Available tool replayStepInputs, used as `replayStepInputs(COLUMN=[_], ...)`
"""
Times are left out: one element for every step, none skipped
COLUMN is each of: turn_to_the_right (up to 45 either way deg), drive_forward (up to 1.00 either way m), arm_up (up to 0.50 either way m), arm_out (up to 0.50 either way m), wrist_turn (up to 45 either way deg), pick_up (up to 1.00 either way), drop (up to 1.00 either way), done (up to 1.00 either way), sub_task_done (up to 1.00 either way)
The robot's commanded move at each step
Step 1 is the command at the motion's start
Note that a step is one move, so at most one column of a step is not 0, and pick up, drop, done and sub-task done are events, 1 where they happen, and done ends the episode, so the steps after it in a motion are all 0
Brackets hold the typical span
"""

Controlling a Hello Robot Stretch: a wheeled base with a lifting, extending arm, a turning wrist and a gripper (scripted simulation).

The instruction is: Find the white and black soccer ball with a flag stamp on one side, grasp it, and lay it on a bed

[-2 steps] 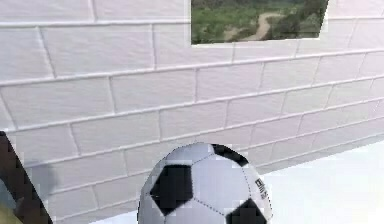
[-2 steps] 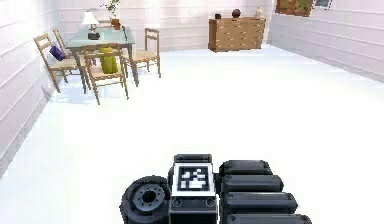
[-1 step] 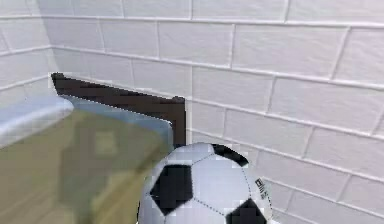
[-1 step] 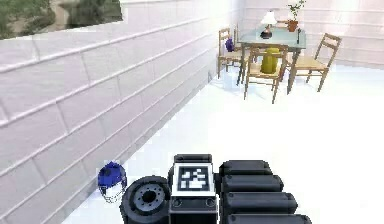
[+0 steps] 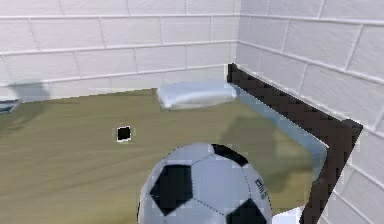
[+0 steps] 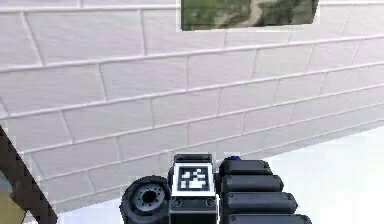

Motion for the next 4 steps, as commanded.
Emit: replayStepInputs(turn_to_the_right=[0.0, 45.0, 45.0, 45.0], drive_forward=[0.3, 0.0, 0.0, 0.0], arm_up=[0.0, 0.0, 0.0, 0.0], arm_out=[0.0, 0.0, 0.0, 0.0], wrist_turn=[0.0, 0.0, 0.0, 0.0], pick_up=[0.0, 0.0, 0.0, 0.0], drop=[0.0, 0.0, 0.0, 0.0], done=[0.0, 0.0, 0.0, 0.0], sub_task_done=[0.0, 0.0, 0.0, 0.0])
